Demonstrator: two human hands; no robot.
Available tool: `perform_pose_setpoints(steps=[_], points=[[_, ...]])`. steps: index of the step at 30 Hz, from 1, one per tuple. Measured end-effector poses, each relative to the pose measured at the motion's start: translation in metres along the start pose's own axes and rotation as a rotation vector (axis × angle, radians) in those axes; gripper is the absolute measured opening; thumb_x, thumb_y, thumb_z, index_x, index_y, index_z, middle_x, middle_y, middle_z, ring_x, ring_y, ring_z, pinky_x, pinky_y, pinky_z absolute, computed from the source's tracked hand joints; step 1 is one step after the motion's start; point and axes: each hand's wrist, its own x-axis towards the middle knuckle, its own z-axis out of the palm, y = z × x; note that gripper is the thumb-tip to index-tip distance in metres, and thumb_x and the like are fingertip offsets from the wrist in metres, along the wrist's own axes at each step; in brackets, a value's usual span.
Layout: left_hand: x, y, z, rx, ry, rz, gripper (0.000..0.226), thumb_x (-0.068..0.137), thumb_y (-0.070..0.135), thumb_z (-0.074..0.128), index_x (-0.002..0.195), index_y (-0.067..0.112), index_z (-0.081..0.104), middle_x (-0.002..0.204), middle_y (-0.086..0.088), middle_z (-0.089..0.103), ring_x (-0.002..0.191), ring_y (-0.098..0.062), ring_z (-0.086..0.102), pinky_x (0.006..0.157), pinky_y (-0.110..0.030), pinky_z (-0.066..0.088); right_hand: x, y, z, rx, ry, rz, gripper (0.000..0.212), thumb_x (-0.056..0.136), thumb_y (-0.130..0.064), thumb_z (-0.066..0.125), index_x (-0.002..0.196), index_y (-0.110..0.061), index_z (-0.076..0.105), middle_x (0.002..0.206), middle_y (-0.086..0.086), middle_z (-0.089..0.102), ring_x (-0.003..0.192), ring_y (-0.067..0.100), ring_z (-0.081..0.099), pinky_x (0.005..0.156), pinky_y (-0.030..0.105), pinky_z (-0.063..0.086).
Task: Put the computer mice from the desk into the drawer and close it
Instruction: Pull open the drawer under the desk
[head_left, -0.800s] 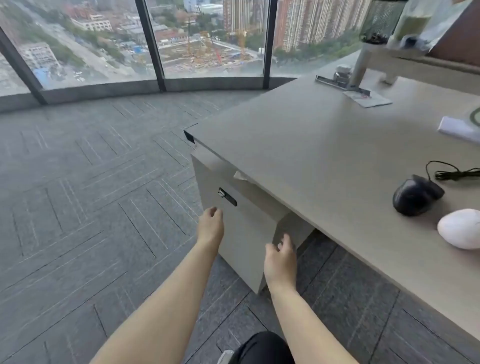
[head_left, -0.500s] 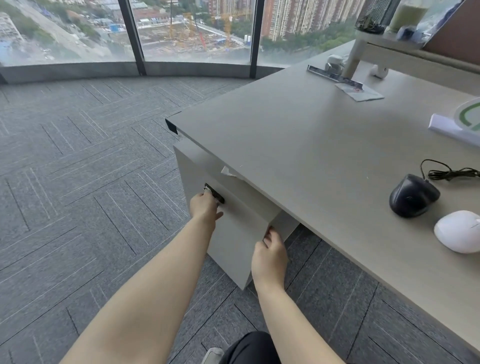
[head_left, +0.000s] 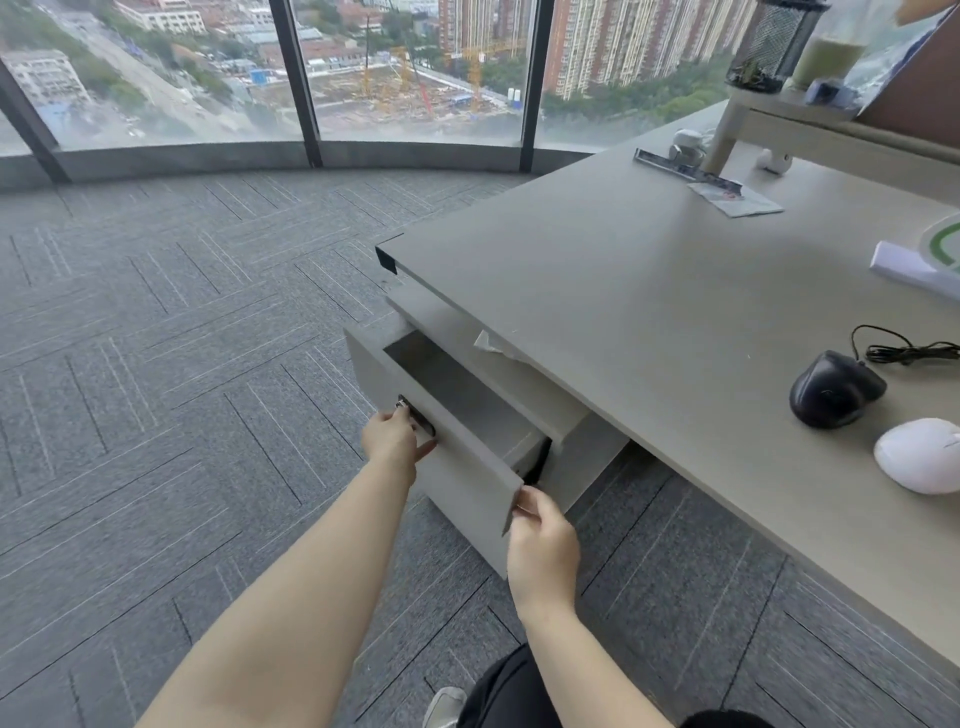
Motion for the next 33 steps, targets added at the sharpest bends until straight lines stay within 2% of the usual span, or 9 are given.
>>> perform_pose_setpoints(steps=[4,7,12,17,20,22,25,28,33], points=[[-0.016,0.0,-0.06,-0.035,0.011,0.005,0.004,0.092,0.01,0.055,0.091,0.008,0.058,0.097,-0.009,0.06,0.101,-0.028,0.061,0.059,-0.042,0.059,-0.043,0.012,0.015,-0.009,-0.12,-0.025,0.036,0.094,0.0,0.047,0.121,-0.014,0.066,0.107,-0.006,0.067,0.104,0.011,0.061,0.078,0.007,0.045],[-0.025,0.0,-0.105,-0.056,0.036,0.009,0.006,0.093,0.01,0.055,0.089,0.008,0.059,0.107,-0.012,0.064,0.105,-0.028,0.064,0.053,-0.039,0.059,-0.069,0.024,0.025,-0.057,-0.229,-0.029,0.036,0.091,-0.001,0.047,0.112,-0.018,0.071,0.104,-0.008,0.073,0.1,0.009,0.065,0.09,0.026,0.055],[-0.04,-0.001,-0.174,-0.059,0.073,0.038,0.01,0.093,0.011,0.055,0.099,0.004,0.06,0.113,-0.015,0.068,0.102,-0.028,0.067,0.05,-0.036,0.06,-0.103,0.027,0.038,-0.101,-0.44,-0.03,0.034,0.09,-0.002,0.047,0.102,-0.016,0.076,0.096,-0.004,0.076,0.092,0.007,0.067,0.066,0.011,0.05],[-0.055,0.0,-0.225,-0.06,0.096,0.074,0.009,0.094,0.011,0.053,0.092,0.007,0.061,0.109,-0.016,0.069,0.089,-0.025,0.067,0.047,-0.034,0.058,-0.132,0.034,0.057,-0.176,-0.584,-0.045,0.035,0.086,-0.008,0.048,0.095,-0.023,0.078,0.089,-0.009,0.078,0.087,0.015,0.071,0.074,0.028,0.057],[-0.058,-0.001,-0.245,-0.029,0.11,0.078,0.01,0.094,0.012,0.054,0.094,0.006,0.061,0.111,-0.016,0.068,0.097,-0.027,0.067,0.059,-0.039,0.058,-0.143,0.037,0.063,-0.185,-0.633,-0.053,0.035,0.086,-0.007,0.048,0.097,-0.022,0.078,0.089,-0.008,0.078,0.08,0.012,0.069,0.065,0.021,0.053],[-0.058,-0.002,-0.25,-0.016,0.115,0.072,0.01,0.094,0.014,0.056,0.092,0.007,0.061,0.11,-0.015,0.069,0.097,-0.027,0.068,0.06,-0.04,0.058,-0.145,0.037,0.063,-0.181,-0.644,-0.066,0.035,0.086,-0.006,0.049,0.098,-0.021,0.078,0.091,-0.008,0.078,0.087,0.01,0.069,0.069,0.019,0.051],[-0.062,-0.001,-0.248,0.006,0.176,0.056,0.02,0.094,0.016,0.051,0.107,0.004,0.061,0.104,-0.012,0.066,0.083,-0.024,0.067,0.057,-0.036,0.055,-0.144,0.034,0.06,-0.169,-0.676,-0.083,0.034,0.088,-0.005,0.05,0.106,-0.018,0.075,0.099,-0.007,0.076,0.095,0.007,0.068,0.072,0.013,0.05],[-0.083,0.013,-0.242,0.32,0.327,0.219,0.029,0.09,0.017,0.038,0.106,0.004,0.058,0.081,-0.011,0.055,0.06,-0.022,0.047,0.061,-0.032,0.039,-0.138,0.026,0.049,-0.134,-0.634,-0.122,0.03,0.089,-0.007,0.053,0.109,-0.018,0.072,0.1,-0.004,0.074,0.086,0.01,0.067,0.07,0.017,0.051],[-0.148,0.045,-0.177,0.53,0.192,0.675,0.032,0.095,0.021,0.038,0.119,0.01,0.057,0.104,-0.008,0.063,0.09,-0.023,0.058,0.074,-0.034,0.043,-0.108,-0.027,-0.021,-0.015,-0.389,-0.271,0.026,0.093,-0.005,0.052,0.096,-0.018,0.074,0.088,0.006,0.075,0.068,0.015,0.063,0.069,0.032,0.054]])
